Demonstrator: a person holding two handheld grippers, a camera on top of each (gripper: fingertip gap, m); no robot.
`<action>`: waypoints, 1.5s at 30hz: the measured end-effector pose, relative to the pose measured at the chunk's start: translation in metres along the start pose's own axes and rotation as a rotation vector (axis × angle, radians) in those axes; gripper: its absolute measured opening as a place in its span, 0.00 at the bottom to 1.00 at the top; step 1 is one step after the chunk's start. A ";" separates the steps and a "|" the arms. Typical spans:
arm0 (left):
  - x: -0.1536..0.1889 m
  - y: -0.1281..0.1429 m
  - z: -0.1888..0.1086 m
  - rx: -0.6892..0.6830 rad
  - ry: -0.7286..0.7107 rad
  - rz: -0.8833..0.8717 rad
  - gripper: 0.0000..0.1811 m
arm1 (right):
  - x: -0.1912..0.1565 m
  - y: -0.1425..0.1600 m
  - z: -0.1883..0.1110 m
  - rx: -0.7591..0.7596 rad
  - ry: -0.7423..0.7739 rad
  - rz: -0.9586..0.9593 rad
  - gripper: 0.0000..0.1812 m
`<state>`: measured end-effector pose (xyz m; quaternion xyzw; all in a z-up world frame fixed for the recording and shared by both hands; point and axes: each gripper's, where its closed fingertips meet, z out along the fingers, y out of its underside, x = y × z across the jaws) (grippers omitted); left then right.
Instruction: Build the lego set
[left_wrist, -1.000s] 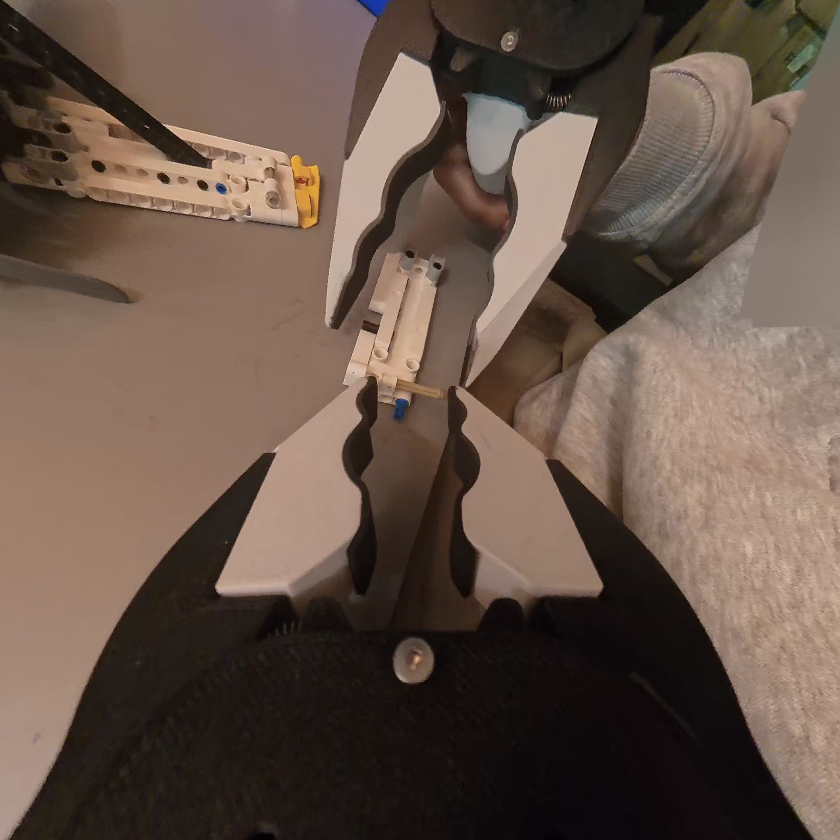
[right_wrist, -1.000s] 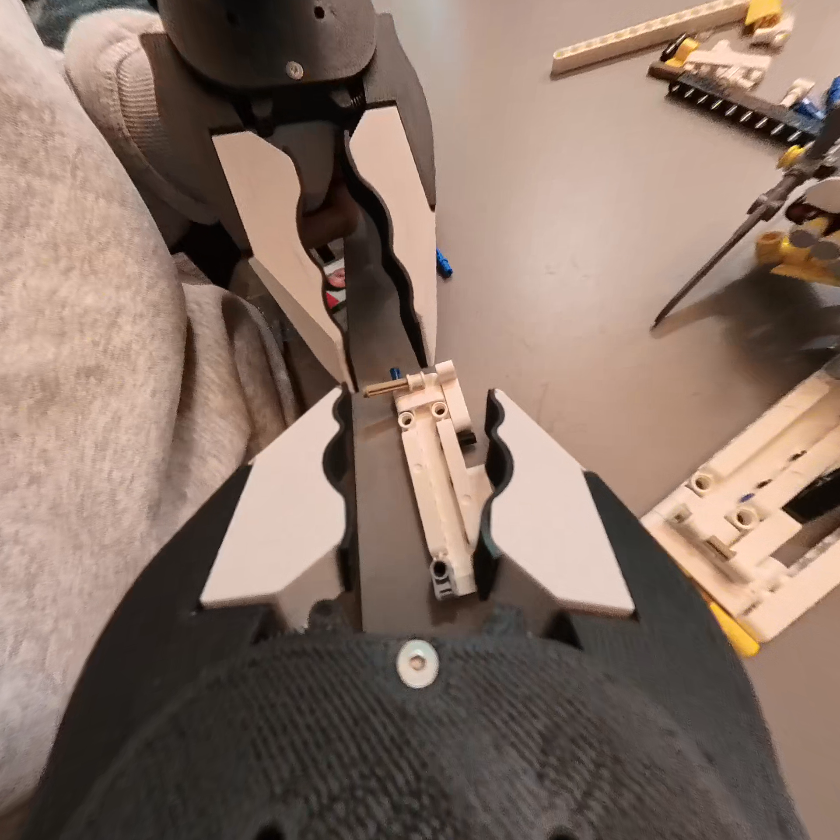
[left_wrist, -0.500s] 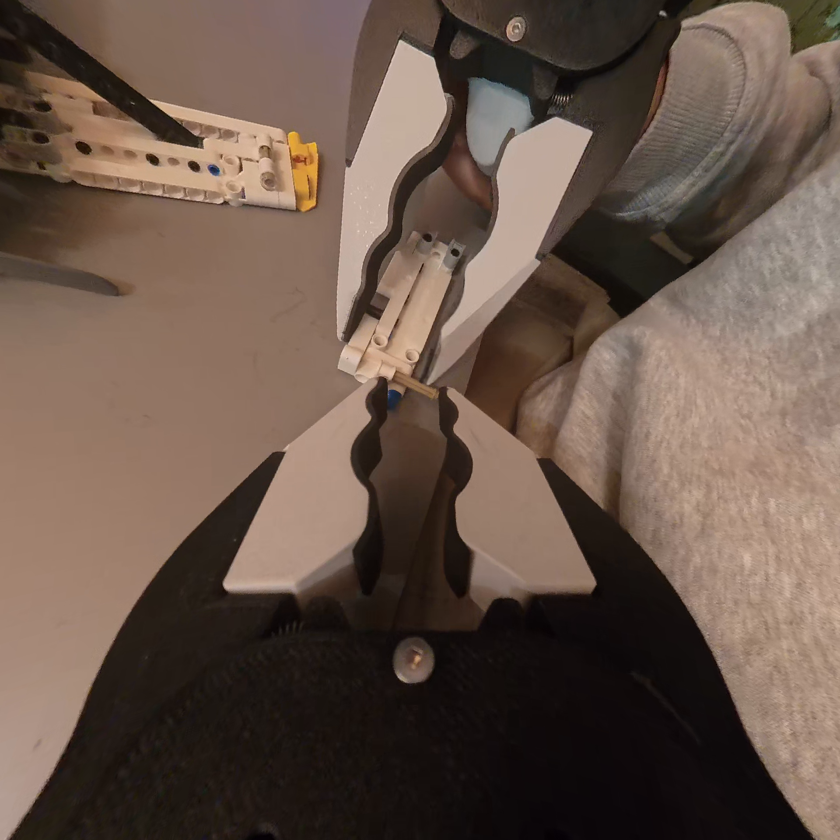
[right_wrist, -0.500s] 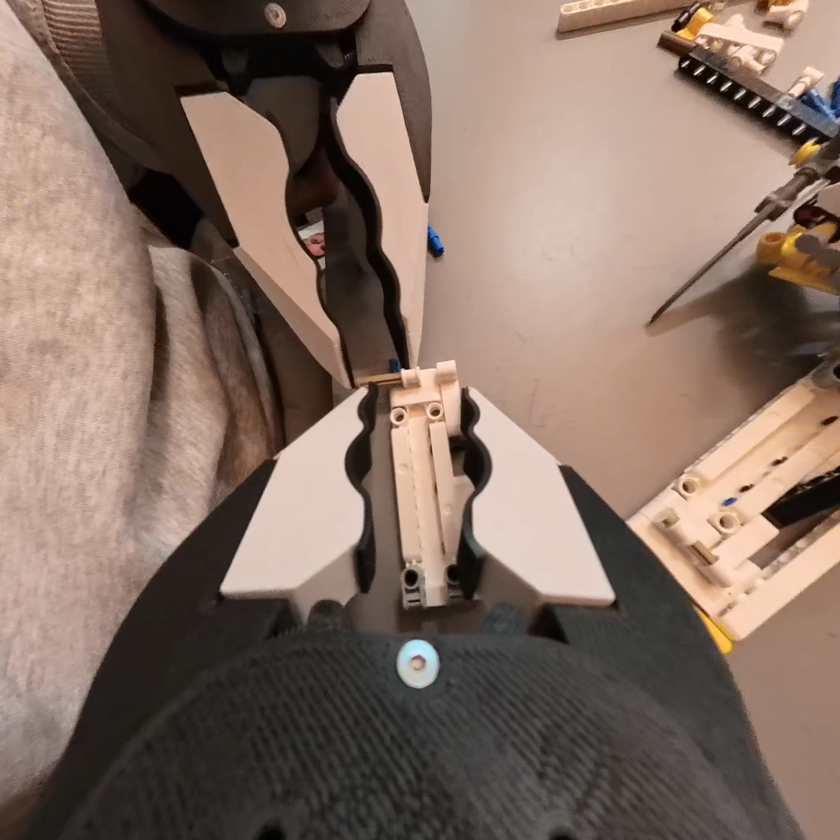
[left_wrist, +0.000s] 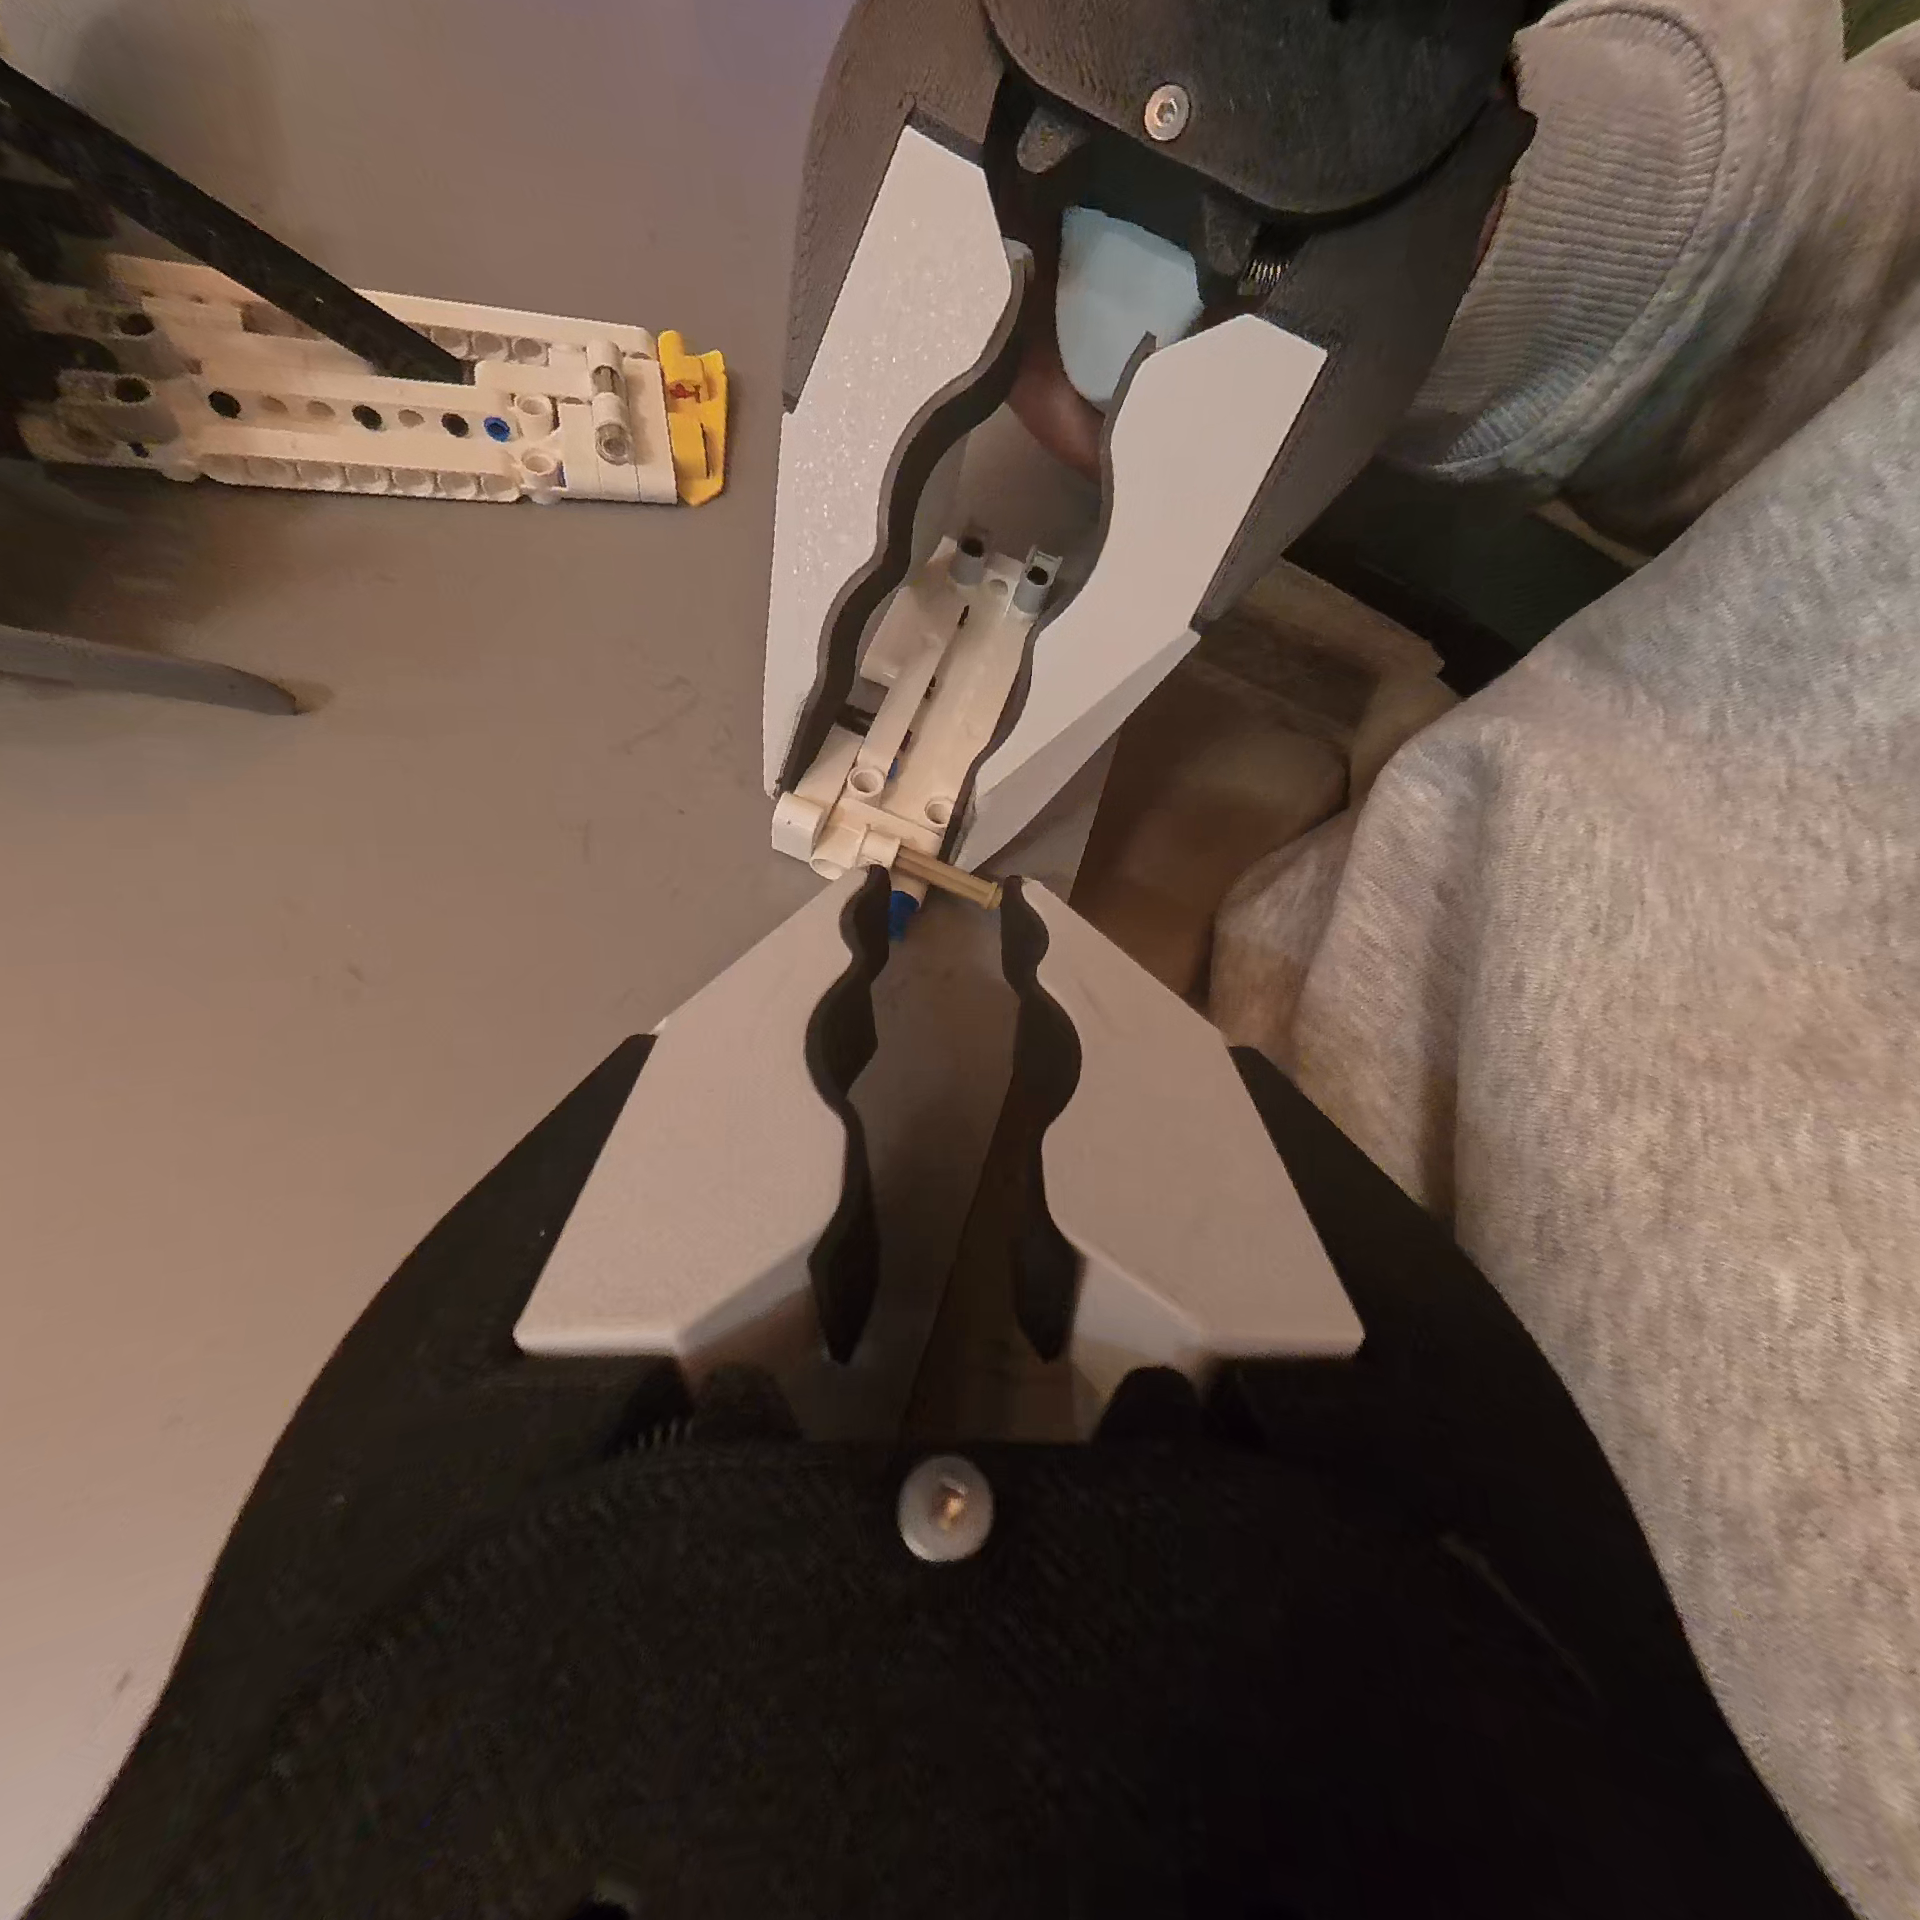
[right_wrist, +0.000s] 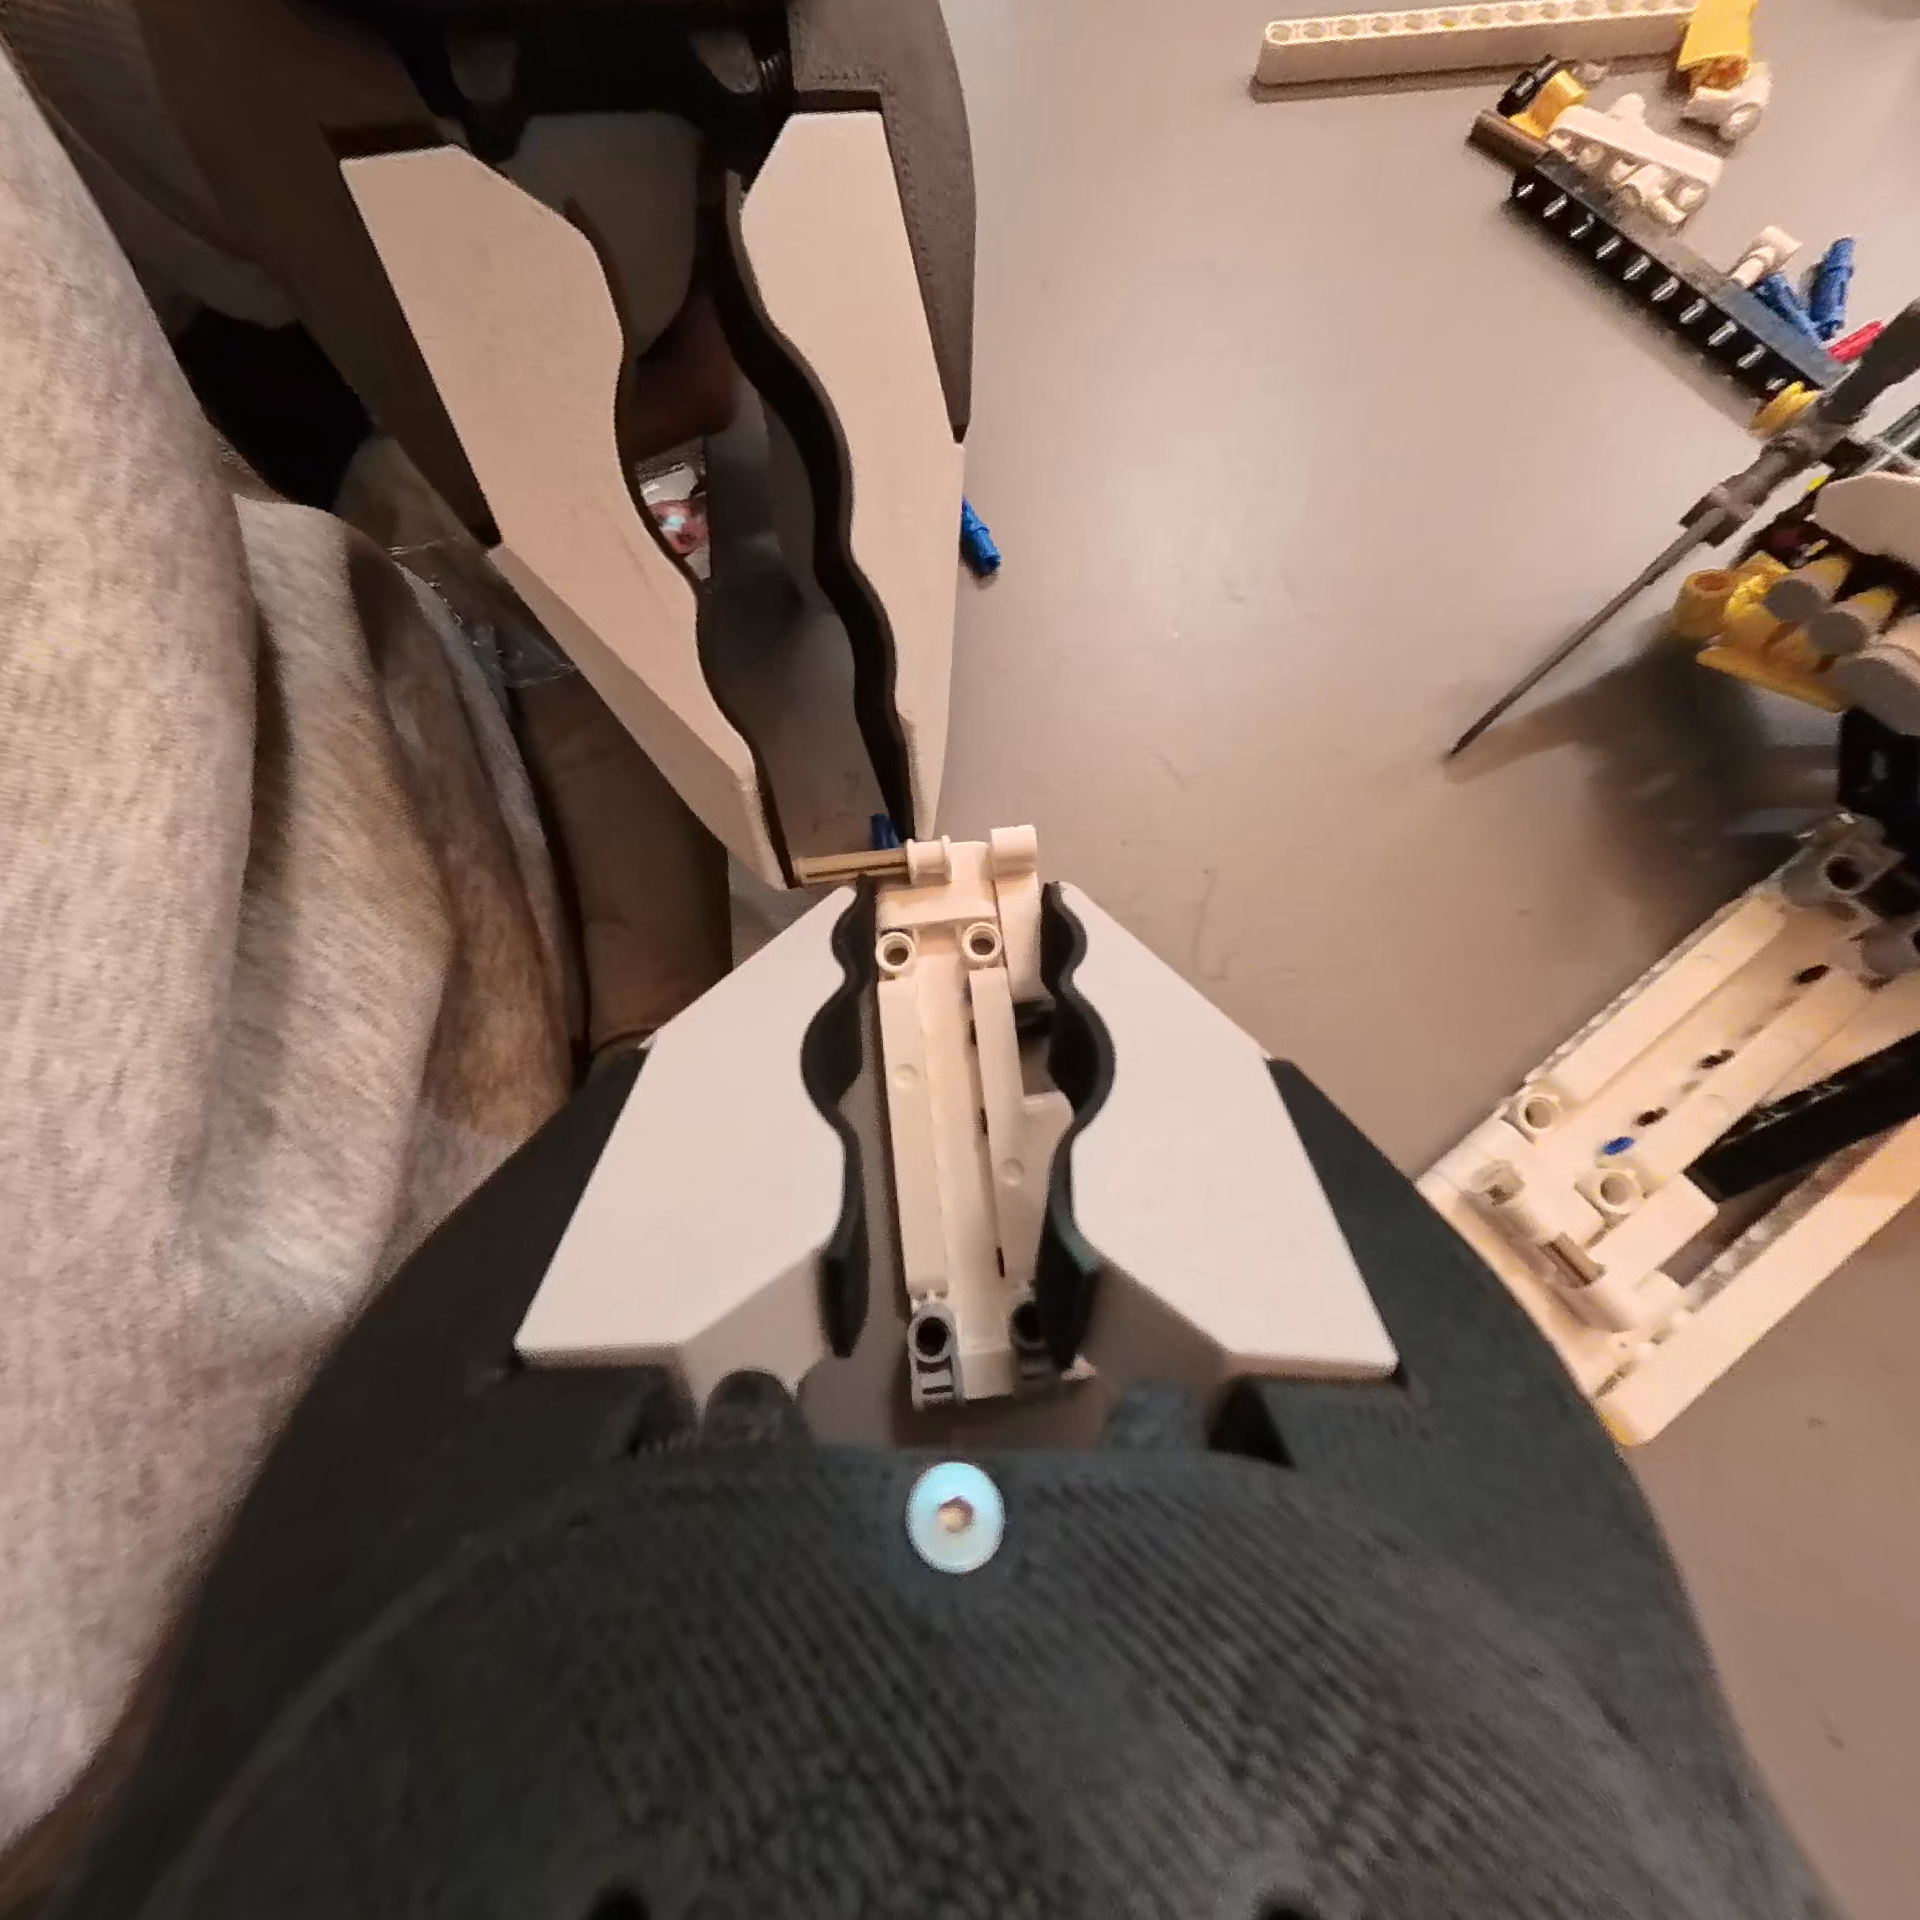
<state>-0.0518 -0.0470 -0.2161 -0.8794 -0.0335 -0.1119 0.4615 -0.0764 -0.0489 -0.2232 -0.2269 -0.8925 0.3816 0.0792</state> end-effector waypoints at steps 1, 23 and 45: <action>0.000 0.000 0.000 0.001 -0.006 0.008 0.11 | 0.000 0.000 0.000 0.002 0.002 0.001 0.17; -0.005 0.000 -0.001 0.002 -0.093 0.097 0.23 | -0.006 -0.001 -0.001 0.015 -0.013 -0.068 0.17; 0.004 0.006 0.007 -0.080 -0.001 0.176 0.26 | -0.017 0.000 -0.002 0.024 -0.076 -0.159 0.17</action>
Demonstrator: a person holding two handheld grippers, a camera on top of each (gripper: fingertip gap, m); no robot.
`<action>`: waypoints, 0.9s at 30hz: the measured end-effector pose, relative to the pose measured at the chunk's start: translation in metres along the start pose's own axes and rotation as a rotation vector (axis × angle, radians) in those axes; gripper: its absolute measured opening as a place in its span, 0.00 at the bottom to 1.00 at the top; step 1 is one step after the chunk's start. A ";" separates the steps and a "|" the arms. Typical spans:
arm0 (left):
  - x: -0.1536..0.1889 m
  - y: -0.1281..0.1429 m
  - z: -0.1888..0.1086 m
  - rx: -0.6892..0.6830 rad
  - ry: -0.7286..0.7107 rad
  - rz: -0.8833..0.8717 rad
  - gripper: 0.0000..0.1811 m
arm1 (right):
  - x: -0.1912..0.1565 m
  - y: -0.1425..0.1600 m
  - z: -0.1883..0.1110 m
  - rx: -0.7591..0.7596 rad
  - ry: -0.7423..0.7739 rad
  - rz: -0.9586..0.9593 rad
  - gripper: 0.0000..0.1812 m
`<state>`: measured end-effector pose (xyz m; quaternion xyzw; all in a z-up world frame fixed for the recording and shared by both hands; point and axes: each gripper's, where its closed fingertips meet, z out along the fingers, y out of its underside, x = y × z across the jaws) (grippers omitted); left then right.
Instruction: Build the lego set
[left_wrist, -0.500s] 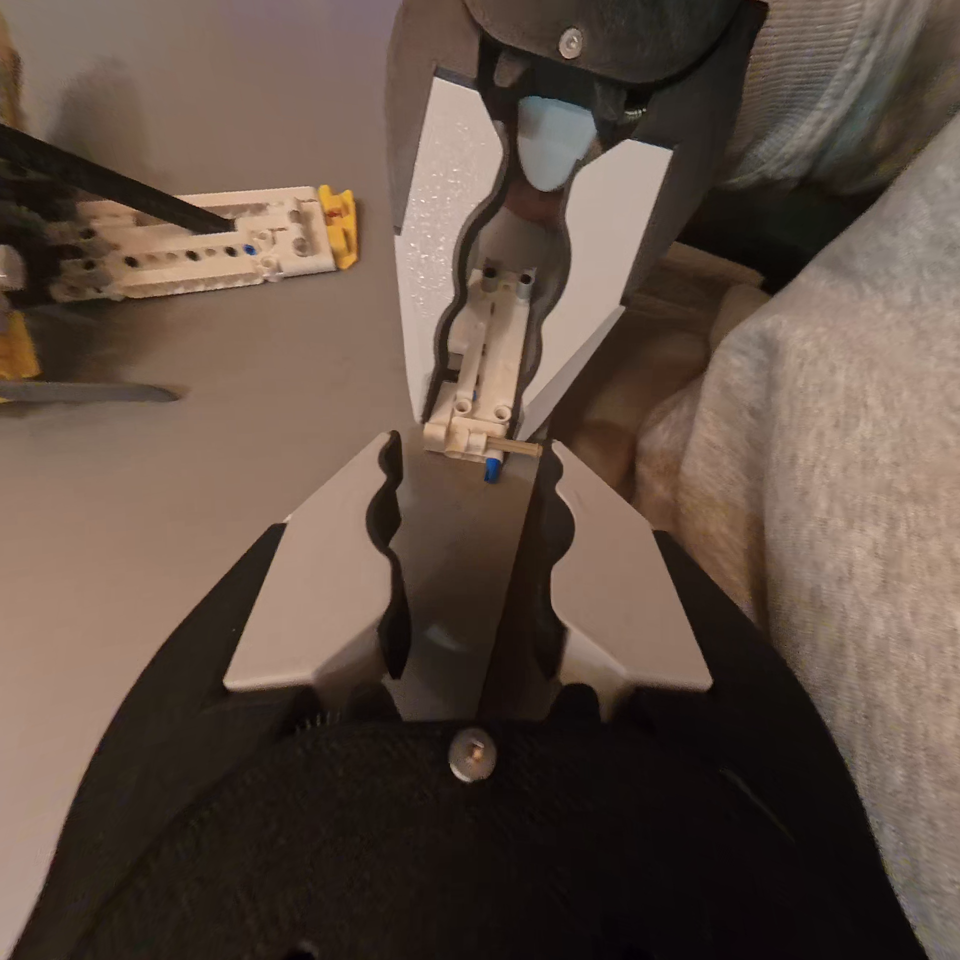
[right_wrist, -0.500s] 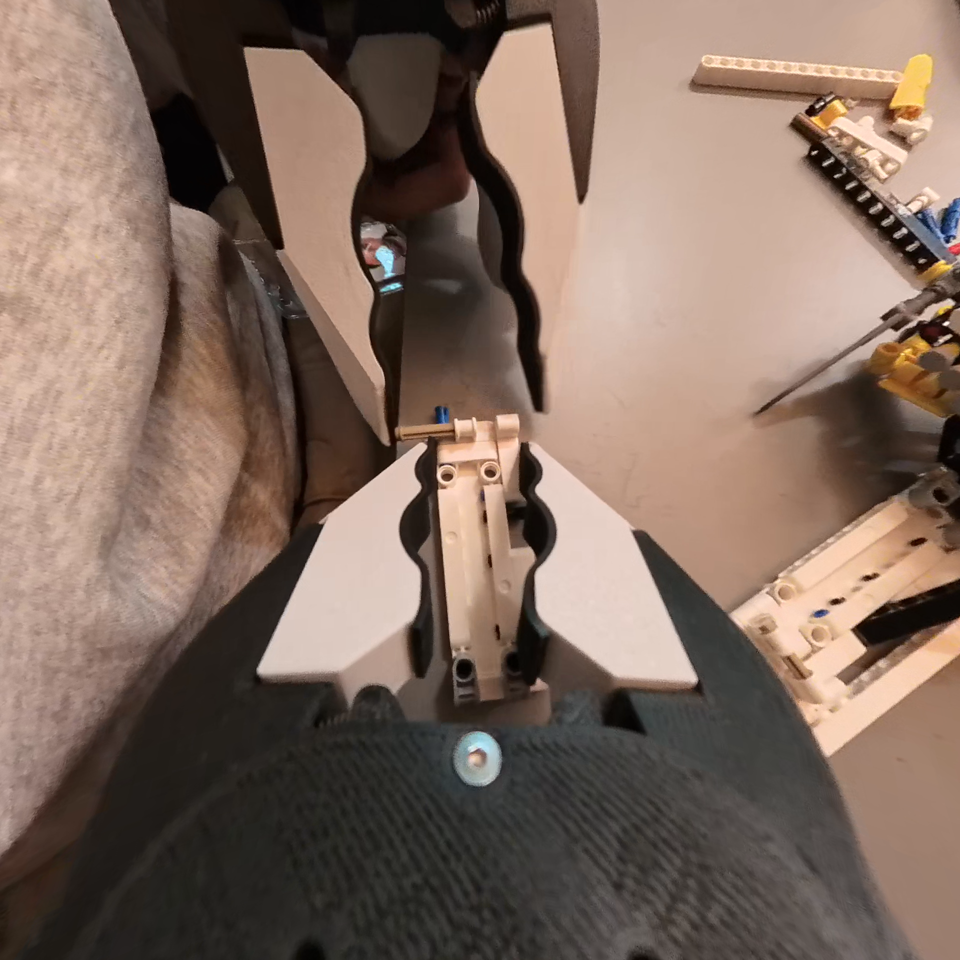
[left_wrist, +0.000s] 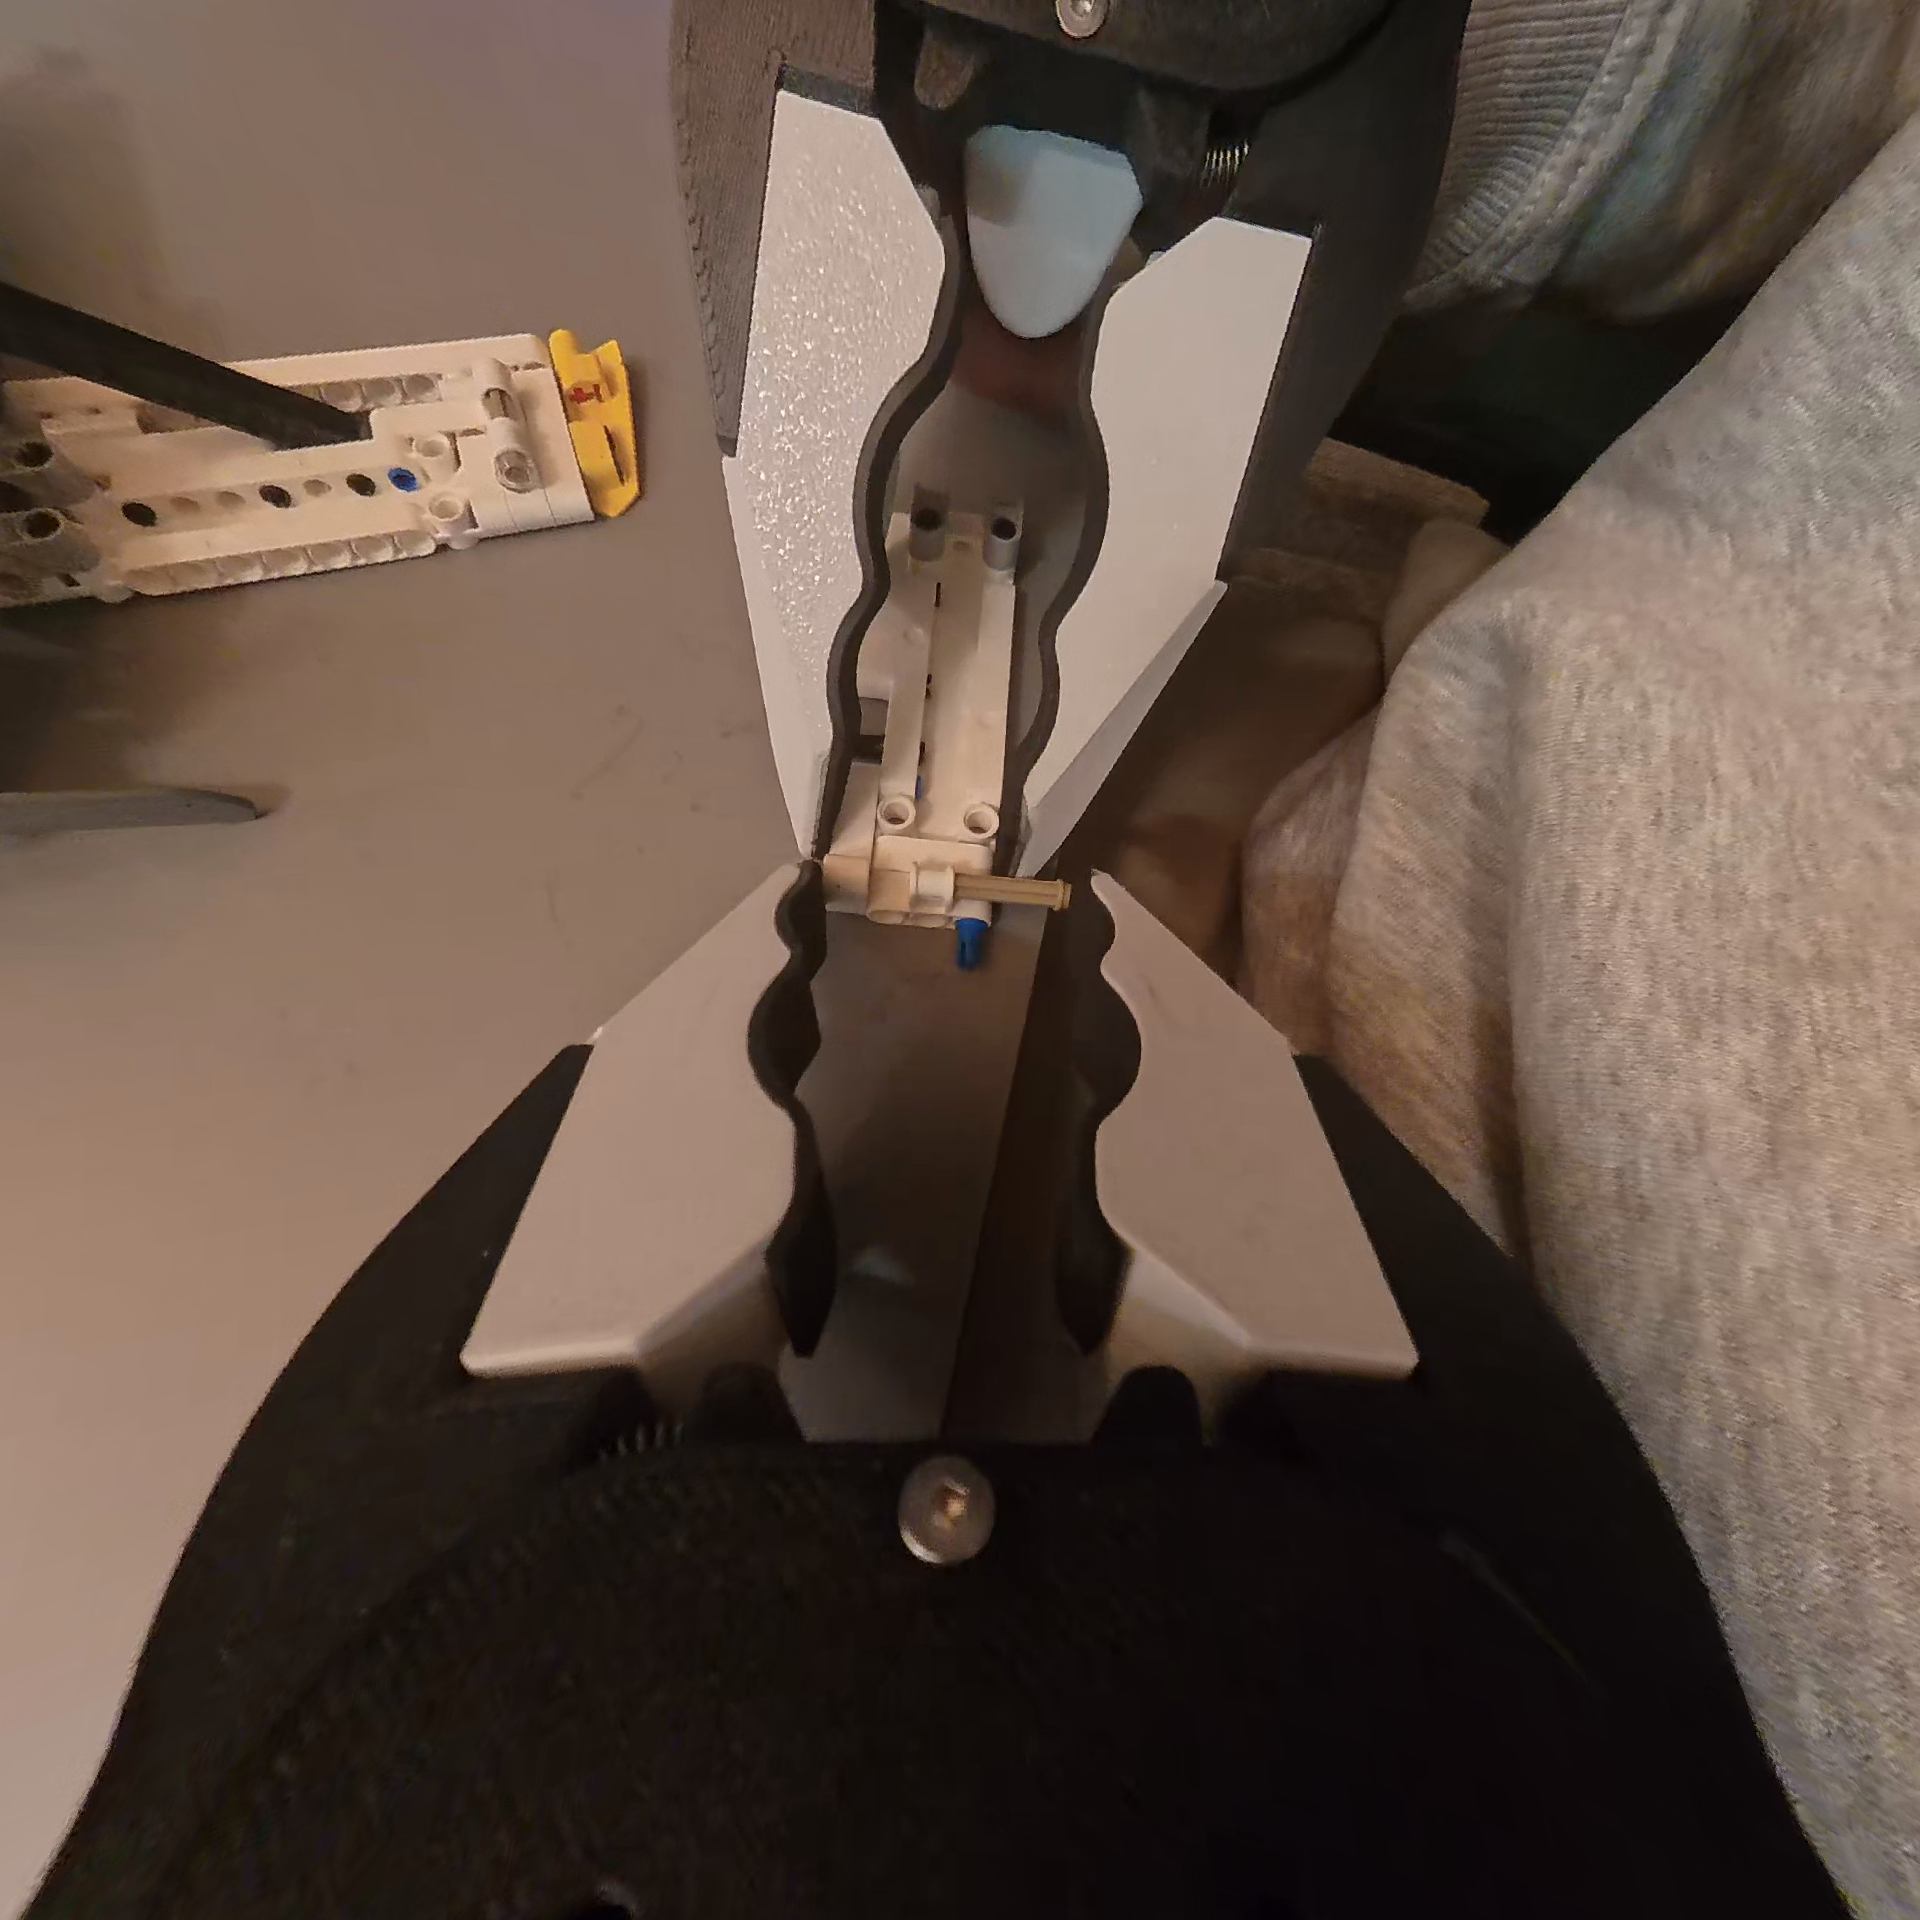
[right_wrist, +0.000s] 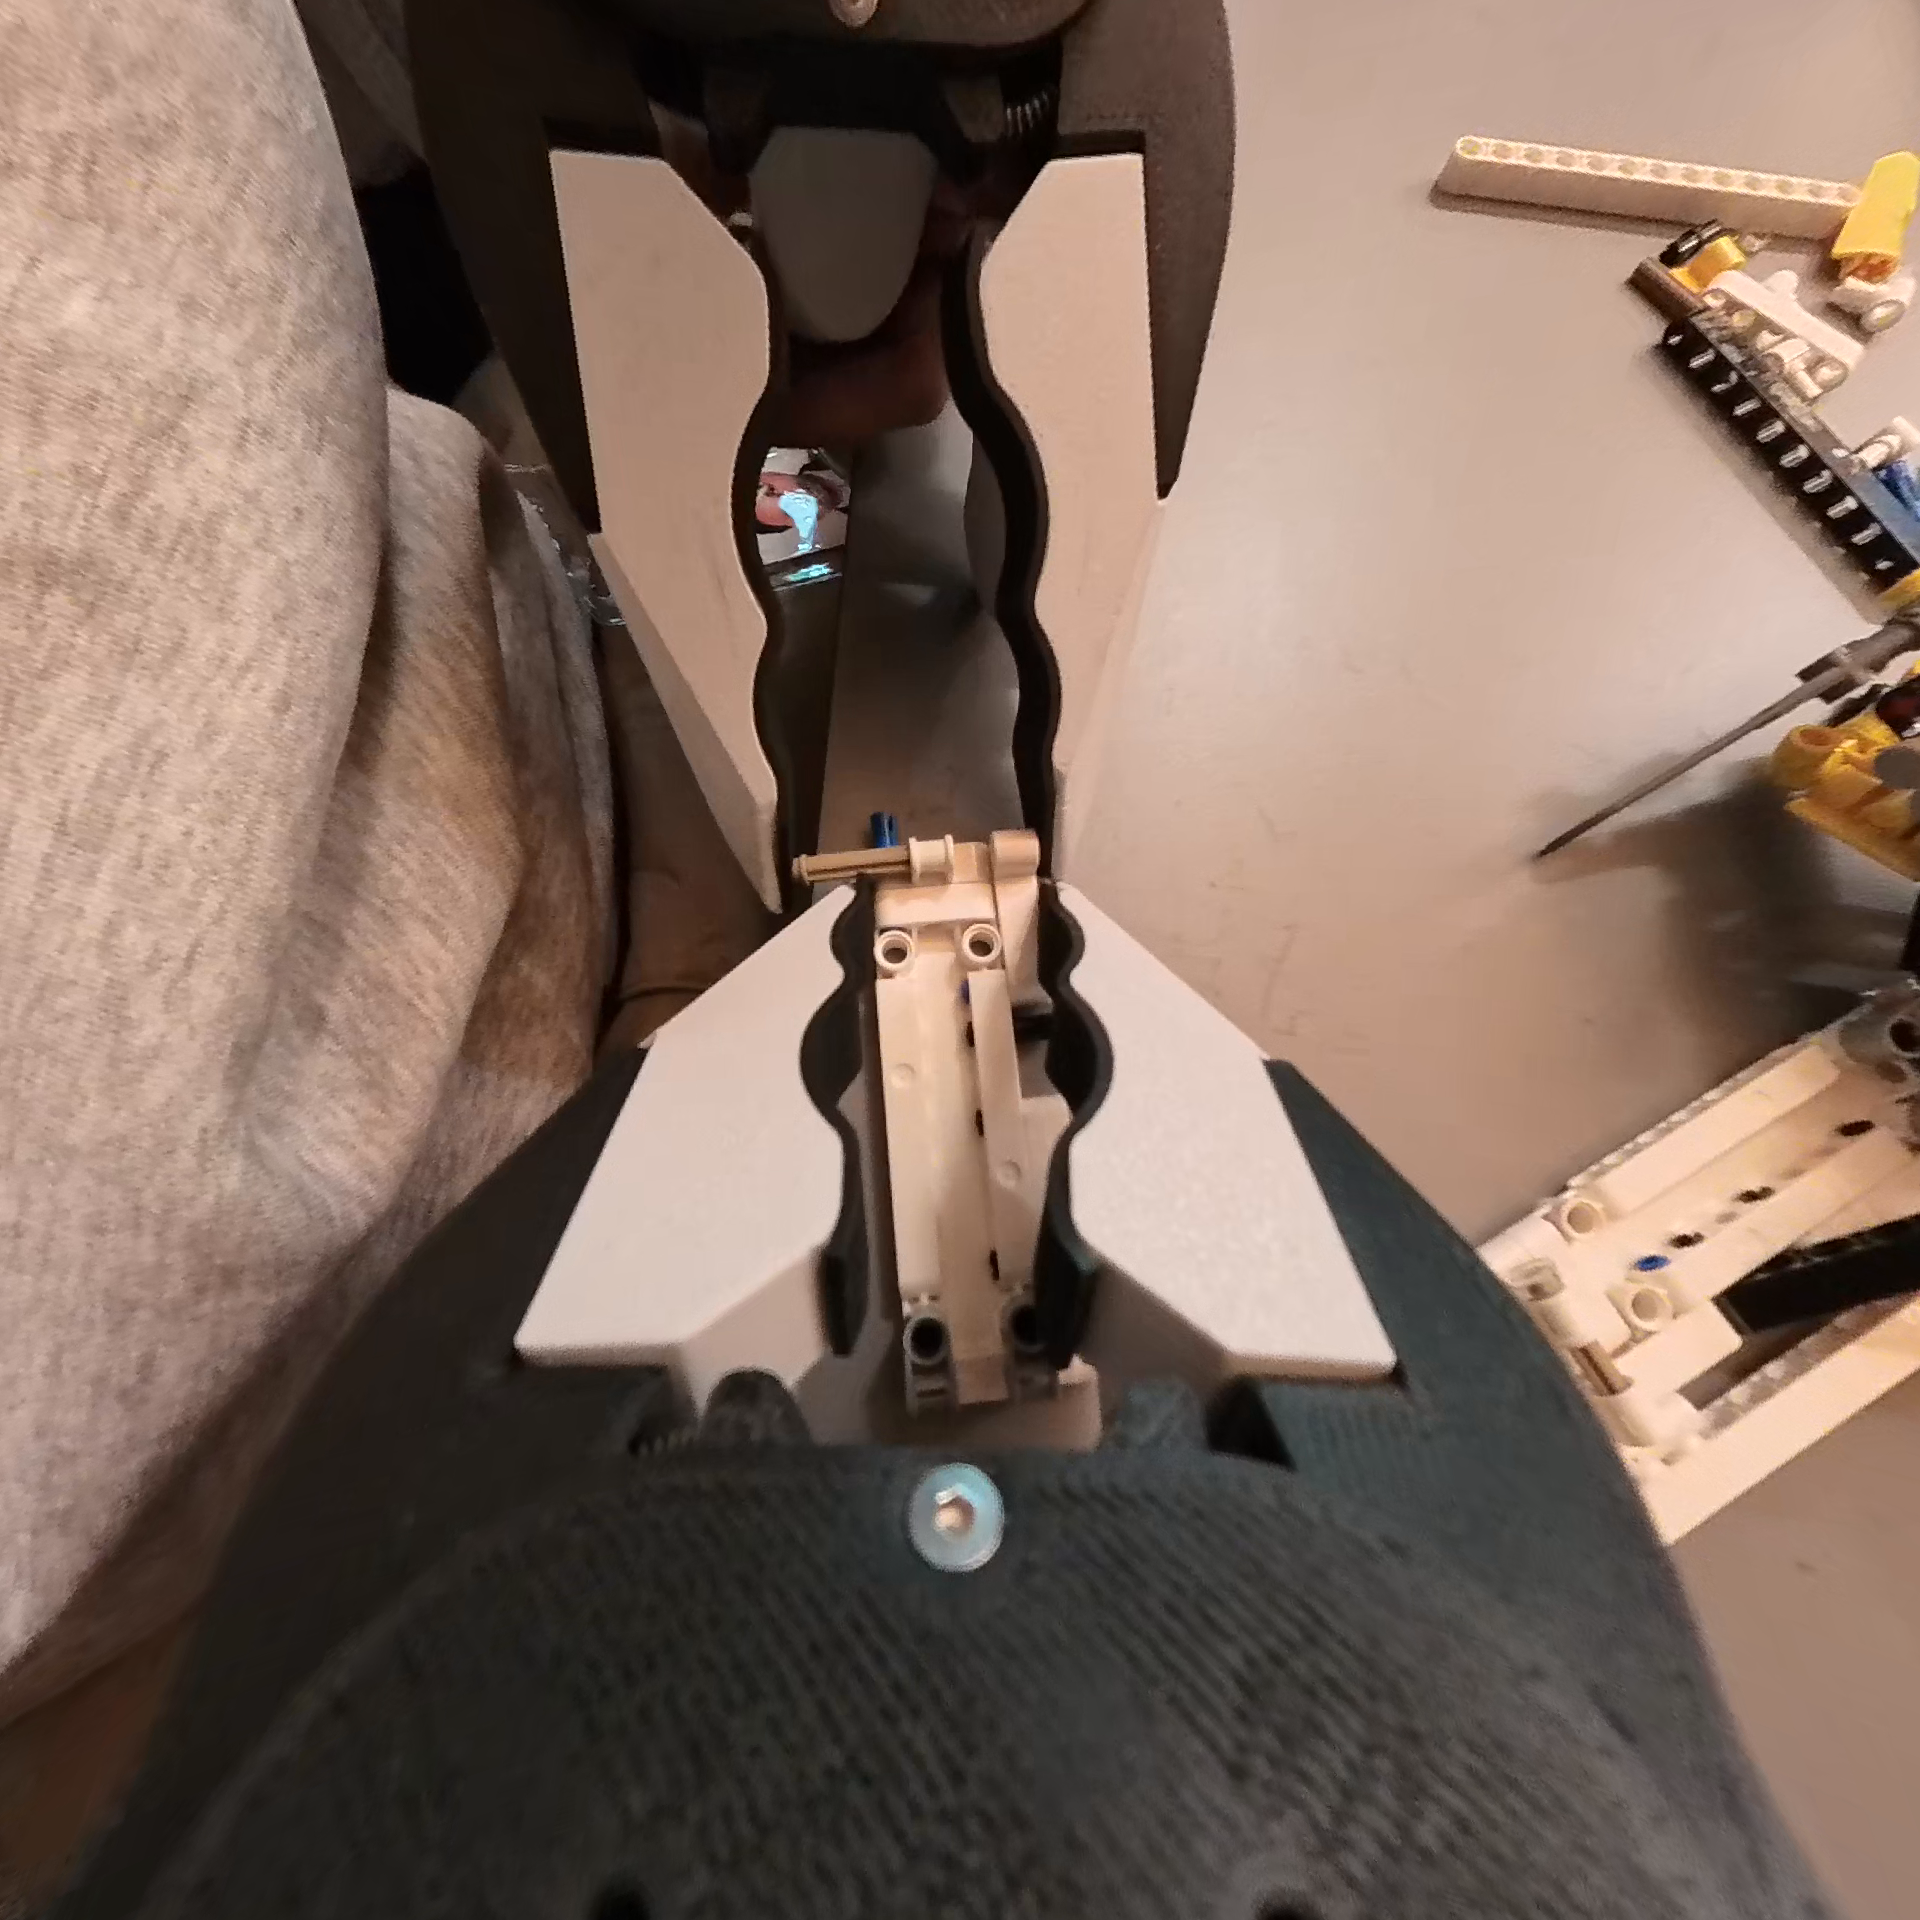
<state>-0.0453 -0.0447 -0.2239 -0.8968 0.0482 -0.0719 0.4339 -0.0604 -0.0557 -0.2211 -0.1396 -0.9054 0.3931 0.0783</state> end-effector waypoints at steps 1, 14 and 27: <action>0.000 0.000 0.000 0.000 0.000 0.000 0.26 | 0.000 0.000 0.000 -0.001 -0.001 0.002 0.17; -0.002 0.001 0.001 -0.010 -0.003 -0.009 0.26 | 0.001 0.000 0.000 -0.001 -0.006 -0.002 0.17; -0.014 0.000 -0.003 0.019 -0.168 -0.021 0.34 | 0.003 0.000 -0.002 -0.005 0.004 0.004 0.17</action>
